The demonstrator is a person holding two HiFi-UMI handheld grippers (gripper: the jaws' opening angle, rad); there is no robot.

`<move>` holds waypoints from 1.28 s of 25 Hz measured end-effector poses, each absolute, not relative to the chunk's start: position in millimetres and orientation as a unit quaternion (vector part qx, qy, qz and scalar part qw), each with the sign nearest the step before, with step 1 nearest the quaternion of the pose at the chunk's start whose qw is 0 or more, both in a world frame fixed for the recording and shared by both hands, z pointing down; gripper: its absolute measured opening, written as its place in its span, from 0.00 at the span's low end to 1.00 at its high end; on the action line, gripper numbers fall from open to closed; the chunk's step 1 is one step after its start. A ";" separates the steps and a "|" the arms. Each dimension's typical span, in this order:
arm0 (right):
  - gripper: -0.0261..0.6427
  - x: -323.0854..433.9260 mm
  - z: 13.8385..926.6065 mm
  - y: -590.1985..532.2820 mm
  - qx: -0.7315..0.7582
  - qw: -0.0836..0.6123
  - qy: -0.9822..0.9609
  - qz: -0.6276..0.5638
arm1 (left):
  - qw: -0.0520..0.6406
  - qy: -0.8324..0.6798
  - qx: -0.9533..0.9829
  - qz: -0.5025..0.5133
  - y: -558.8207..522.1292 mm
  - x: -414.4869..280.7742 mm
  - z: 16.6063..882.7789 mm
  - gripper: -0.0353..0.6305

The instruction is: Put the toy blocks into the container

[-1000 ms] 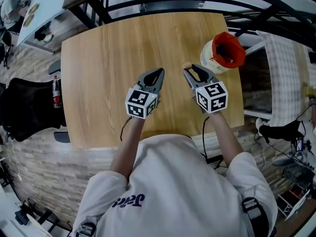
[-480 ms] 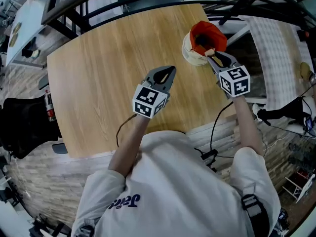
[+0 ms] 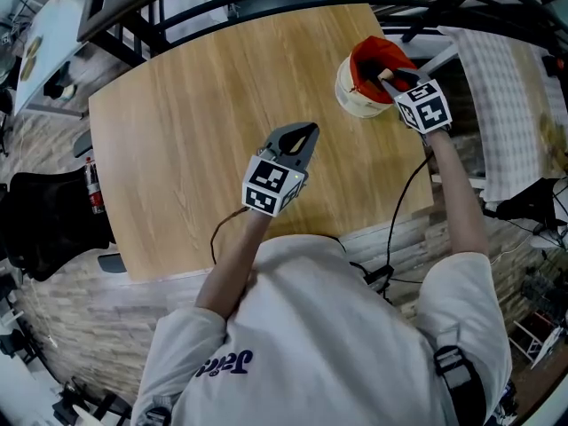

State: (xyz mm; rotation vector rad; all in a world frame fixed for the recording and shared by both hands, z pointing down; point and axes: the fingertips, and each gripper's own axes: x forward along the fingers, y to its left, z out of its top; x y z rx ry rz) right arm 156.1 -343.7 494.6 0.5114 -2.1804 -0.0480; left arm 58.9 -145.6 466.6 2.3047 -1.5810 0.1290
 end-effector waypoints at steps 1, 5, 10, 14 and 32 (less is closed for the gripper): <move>0.28 155.0 495.9 -345.2 0.203 0.438 -0.876 -0.019 | 0.172 -0.558 0.811 0.044 -146.0 57.4 466.3 0.07; 0.28 149.4 491.2 -345.6 0.203 0.431 -0.879 -0.019 | 0.175 -0.565 0.806 0.041 -147.2 49.1 467.1 0.07; 0.28 129.4 469.8 -325.0 0.209 0.389 -0.897 -0.016 | 0.183 -0.571 0.800 0.029 -144.9 36.5 467.1 0.07; 0.28 89.1 434.6 -292.8 0.208 0.309 -0.928 -0.005 | 0.172 -0.595 0.785 0.014 -142.7 11.3 453.3 0.07; 0.06 -31.4 371.1 -126.7 0.263 0.111 -0.958 0.015 | 0.057 -0.785 0.616 -0.016 -22.7 -130.4 371.1 0.07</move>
